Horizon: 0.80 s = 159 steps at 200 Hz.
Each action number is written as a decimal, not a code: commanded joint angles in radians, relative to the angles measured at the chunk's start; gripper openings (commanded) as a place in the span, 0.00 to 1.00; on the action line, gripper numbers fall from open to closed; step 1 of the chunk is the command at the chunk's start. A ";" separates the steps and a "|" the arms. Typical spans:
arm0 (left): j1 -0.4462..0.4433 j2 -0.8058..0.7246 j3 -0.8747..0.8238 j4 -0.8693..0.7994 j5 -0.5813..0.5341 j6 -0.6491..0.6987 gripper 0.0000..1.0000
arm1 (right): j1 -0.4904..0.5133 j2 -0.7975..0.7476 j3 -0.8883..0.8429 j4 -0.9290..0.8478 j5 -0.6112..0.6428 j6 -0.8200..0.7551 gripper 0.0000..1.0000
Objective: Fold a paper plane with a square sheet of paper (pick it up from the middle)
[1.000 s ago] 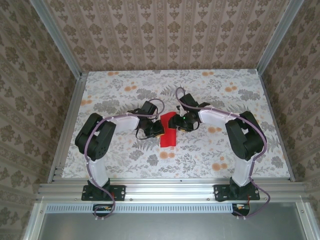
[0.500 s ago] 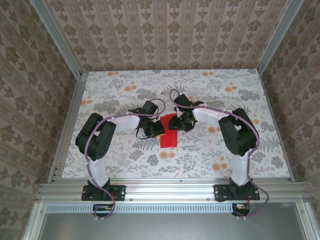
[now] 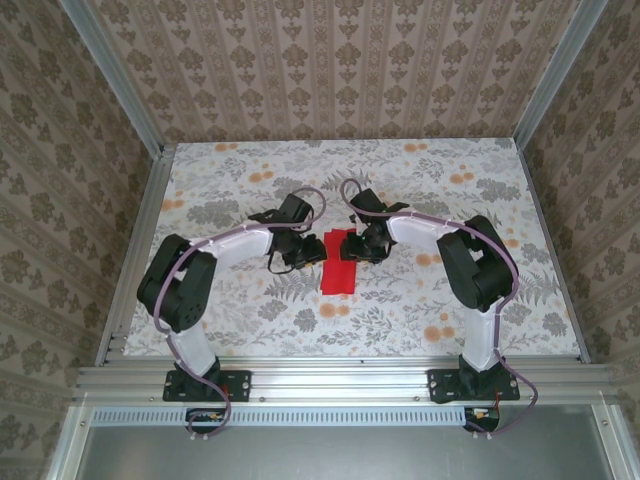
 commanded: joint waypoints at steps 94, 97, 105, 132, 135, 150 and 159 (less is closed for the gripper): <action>0.018 -0.022 -0.012 -0.030 -0.068 0.004 0.37 | -0.046 0.029 -0.067 0.008 -0.009 0.120 0.38; 0.018 -0.022 -0.013 -0.029 -0.068 0.005 0.37 | -0.046 0.029 -0.067 0.007 -0.009 0.121 0.38; 0.018 -0.022 -0.013 -0.030 -0.068 0.005 0.37 | -0.047 0.031 -0.069 0.006 -0.009 0.121 0.38; 0.018 -0.020 -0.015 -0.028 -0.068 0.006 0.37 | -0.047 0.033 -0.067 -0.008 -0.001 0.118 0.38; 0.018 -0.020 -0.015 -0.028 -0.068 0.006 0.37 | -0.047 0.032 -0.067 -0.010 0.001 0.117 0.38; 0.018 -0.020 -0.015 -0.030 -0.068 0.007 0.37 | -0.047 0.033 -0.066 -0.018 0.007 0.112 0.38; 0.018 -0.020 -0.015 -0.029 -0.068 0.006 0.37 | -0.047 0.033 -0.065 -0.022 0.008 0.110 0.38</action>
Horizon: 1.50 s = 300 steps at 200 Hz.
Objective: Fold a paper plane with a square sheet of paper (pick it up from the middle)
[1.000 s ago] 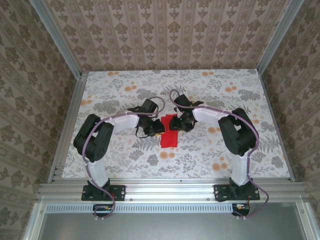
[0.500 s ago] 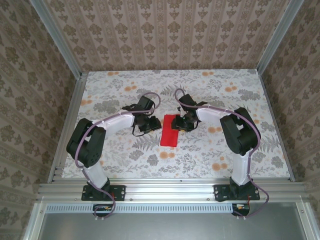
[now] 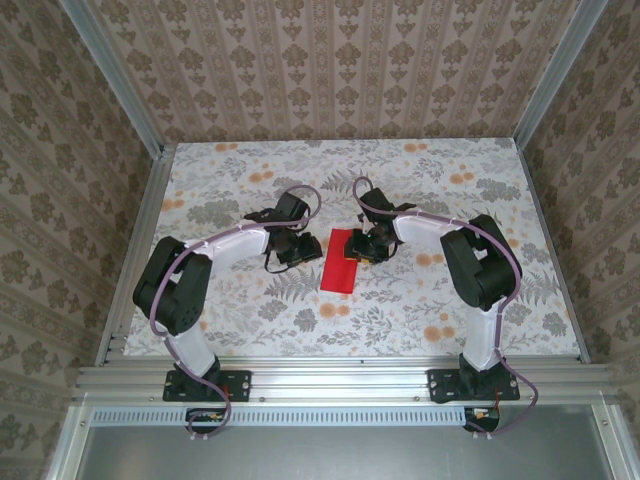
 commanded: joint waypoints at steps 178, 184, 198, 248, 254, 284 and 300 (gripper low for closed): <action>0.006 0.001 0.006 -0.025 -0.021 0.013 0.37 | -0.008 0.078 -0.005 -0.128 0.103 -0.049 0.39; 0.007 0.001 0.006 -0.024 -0.021 0.013 0.37 | -0.008 0.079 -0.004 -0.130 0.106 -0.048 0.39; 0.006 0.001 0.006 -0.025 -0.021 0.013 0.37 | -0.008 0.078 -0.005 -0.130 0.110 -0.044 0.37; 0.006 0.001 0.006 -0.025 -0.020 0.013 0.37 | -0.008 0.069 -0.015 -0.120 0.110 -0.043 0.34; 0.006 0.002 0.007 -0.025 -0.020 0.013 0.37 | -0.008 0.072 -0.016 -0.120 0.110 -0.045 0.33; 0.006 0.001 0.006 -0.025 -0.018 0.014 0.37 | -0.008 0.075 -0.013 -0.123 0.106 -0.056 0.35; 0.006 0.001 0.007 -0.026 -0.018 0.015 0.37 | -0.006 0.075 -0.011 -0.125 0.107 -0.062 0.37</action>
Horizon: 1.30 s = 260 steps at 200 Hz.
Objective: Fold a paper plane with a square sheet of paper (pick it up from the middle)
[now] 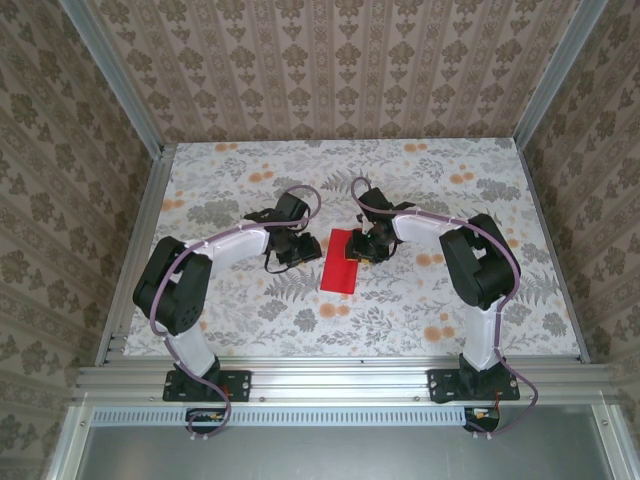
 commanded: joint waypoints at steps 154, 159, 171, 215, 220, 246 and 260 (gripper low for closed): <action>-0.003 0.035 -0.023 0.145 0.173 -0.013 0.30 | -0.005 0.088 -0.024 -0.105 0.109 0.006 0.37; -0.005 0.039 -0.022 0.146 0.177 -0.013 0.30 | -0.004 0.088 -0.024 -0.106 0.109 0.007 0.37; -0.008 0.049 -0.019 0.149 0.186 -0.013 0.29 | -0.005 0.092 -0.022 -0.109 0.111 0.009 0.37; -0.019 0.073 -0.005 0.147 0.196 -0.010 0.27 | -0.005 0.101 -0.022 -0.114 0.114 0.021 0.37; -0.020 0.075 -0.003 0.147 0.197 -0.010 0.27 | -0.005 0.103 -0.021 -0.115 0.114 0.022 0.37; -0.023 0.085 0.006 0.141 0.198 -0.007 0.27 | -0.005 0.108 -0.021 -0.116 0.113 0.029 0.37; -0.026 0.091 0.009 0.140 0.198 -0.005 0.27 | -0.004 0.111 -0.021 -0.114 0.112 0.032 0.38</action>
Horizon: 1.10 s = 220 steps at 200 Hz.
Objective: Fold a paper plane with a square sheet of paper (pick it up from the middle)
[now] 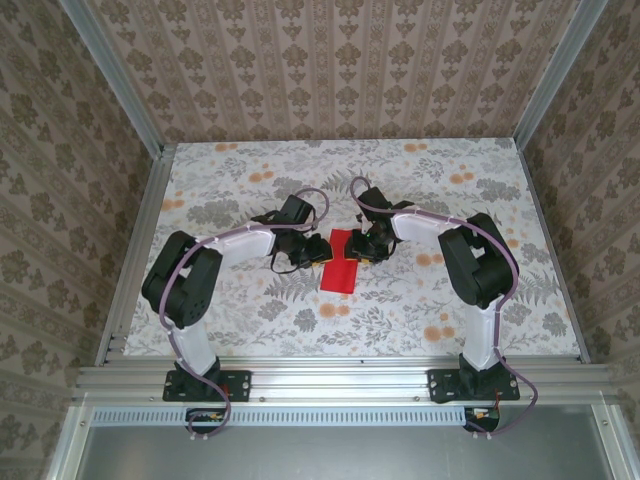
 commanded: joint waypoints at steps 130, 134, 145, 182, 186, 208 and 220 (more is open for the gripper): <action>-0.022 0.074 0.047 0.002 0.042 0.007 0.23 | -0.007 0.109 -0.035 -0.098 0.107 0.026 0.38; -0.023 0.075 0.048 0.001 0.041 0.007 0.23 | -0.006 0.109 -0.036 -0.098 0.107 0.025 0.38; -0.023 0.081 0.051 0.001 0.041 0.007 0.22 | -0.007 0.109 -0.037 -0.098 0.107 0.025 0.38; -0.026 0.094 0.060 0.002 0.042 0.007 0.20 | -0.007 0.107 -0.040 -0.096 0.107 0.025 0.38; -0.026 0.095 0.060 0.003 0.042 0.007 0.20 | -0.007 0.107 -0.040 -0.096 0.107 0.025 0.38; -0.028 0.101 0.069 0.002 0.042 0.008 0.19 | -0.007 0.108 -0.042 -0.096 0.107 0.024 0.38; -0.029 0.106 0.075 0.003 0.041 0.008 0.19 | -0.007 0.107 -0.042 -0.096 0.107 0.024 0.38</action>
